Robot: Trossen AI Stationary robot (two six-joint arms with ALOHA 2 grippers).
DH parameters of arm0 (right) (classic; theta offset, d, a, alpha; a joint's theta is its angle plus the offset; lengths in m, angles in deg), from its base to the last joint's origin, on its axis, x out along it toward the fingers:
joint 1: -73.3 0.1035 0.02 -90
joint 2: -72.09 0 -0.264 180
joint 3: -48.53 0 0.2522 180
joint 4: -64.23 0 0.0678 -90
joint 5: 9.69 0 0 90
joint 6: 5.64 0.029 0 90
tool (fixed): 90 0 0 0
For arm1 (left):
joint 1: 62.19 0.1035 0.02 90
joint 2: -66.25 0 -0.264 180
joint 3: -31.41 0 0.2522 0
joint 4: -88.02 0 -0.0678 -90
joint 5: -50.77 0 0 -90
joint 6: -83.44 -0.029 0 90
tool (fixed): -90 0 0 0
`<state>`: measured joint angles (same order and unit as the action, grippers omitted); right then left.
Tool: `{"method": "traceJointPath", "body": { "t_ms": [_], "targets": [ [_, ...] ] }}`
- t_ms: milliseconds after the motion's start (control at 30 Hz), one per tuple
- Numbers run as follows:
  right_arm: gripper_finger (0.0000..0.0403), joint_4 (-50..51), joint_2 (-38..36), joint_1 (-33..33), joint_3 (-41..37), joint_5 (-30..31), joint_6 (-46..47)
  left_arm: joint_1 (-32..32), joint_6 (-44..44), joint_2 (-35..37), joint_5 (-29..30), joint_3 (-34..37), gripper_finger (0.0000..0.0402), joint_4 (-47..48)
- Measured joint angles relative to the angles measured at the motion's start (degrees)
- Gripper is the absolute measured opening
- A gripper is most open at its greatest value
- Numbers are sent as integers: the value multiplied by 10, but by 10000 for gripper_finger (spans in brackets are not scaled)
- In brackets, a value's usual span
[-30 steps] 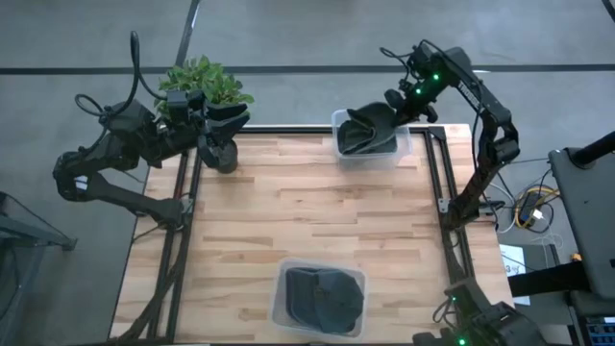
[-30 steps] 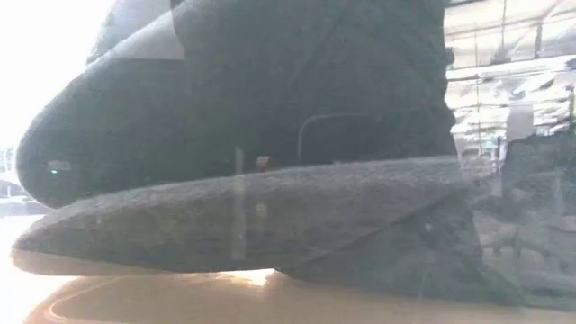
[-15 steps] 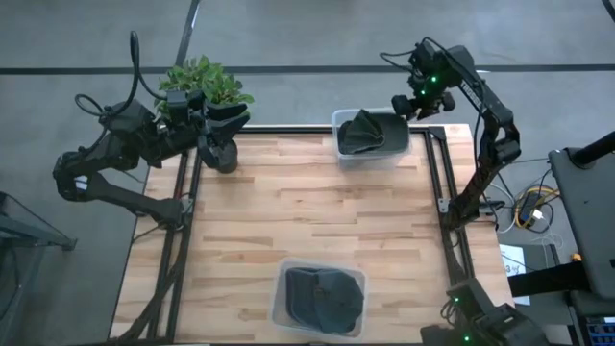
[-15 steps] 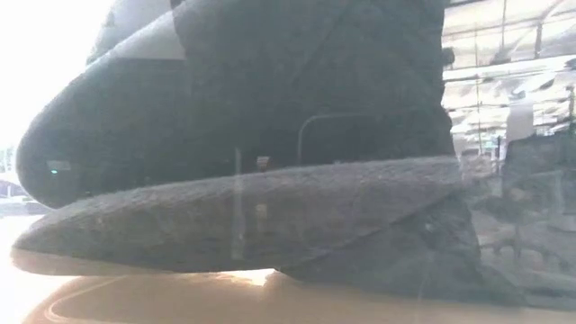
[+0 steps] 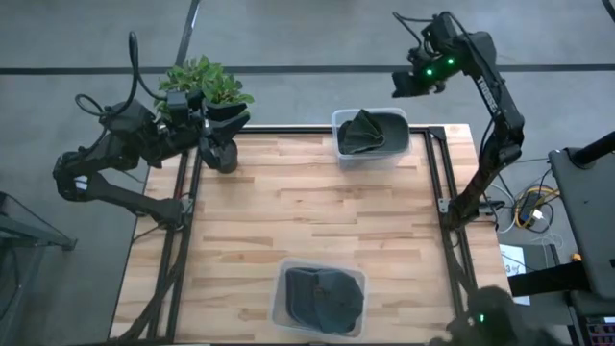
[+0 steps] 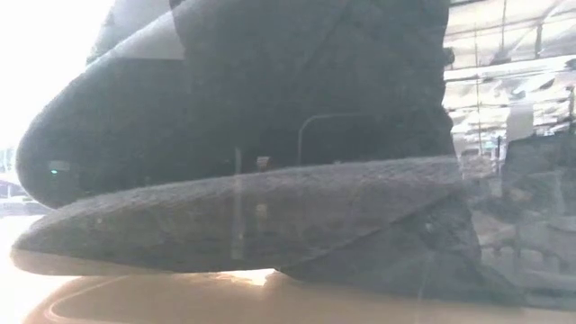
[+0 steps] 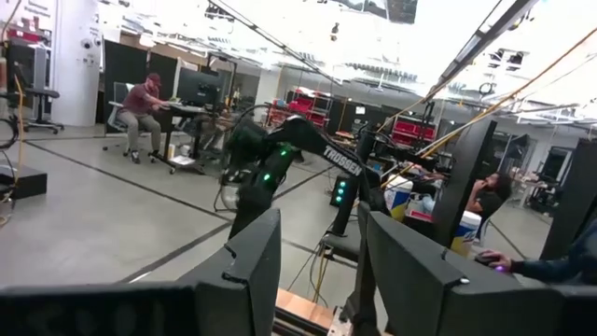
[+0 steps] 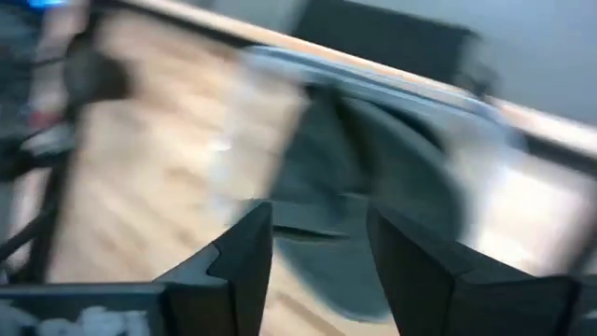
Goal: Pick & Place hat
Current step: Return to Home Position
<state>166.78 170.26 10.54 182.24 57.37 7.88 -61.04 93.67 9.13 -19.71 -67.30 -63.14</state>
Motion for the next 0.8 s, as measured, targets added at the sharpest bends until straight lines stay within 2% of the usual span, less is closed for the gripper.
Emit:
{"method": "traceJointPath", "body": {
  "t_ms": [133,267,300,467,633,700,800],
  "targets": [
    [125,-54,-19,65,26,-42,-19,0,-2,0,17,0,153,8],
    [33,-153,-45,148,14,-75,-30,0,-2,-1,31,0,153,27],
    [22,-179,-53,168,7,-81,-35,0,-2,-1,31,0,153,32],
    [8,-338,-110,284,-67,-84,-59,0,-1,-1,31,0,153,60],
    [8,-574,-169,406,-199,-84,-69,0,-3,-5,36,0,153,85],
    [8,-624,-188,439,-245,-69,-94,0,-10,-7,38,2,153,111],
    [8,-625,-217,463,-298,-15,-114,0,-20,-8,33,19,148,156]
  ]
}}
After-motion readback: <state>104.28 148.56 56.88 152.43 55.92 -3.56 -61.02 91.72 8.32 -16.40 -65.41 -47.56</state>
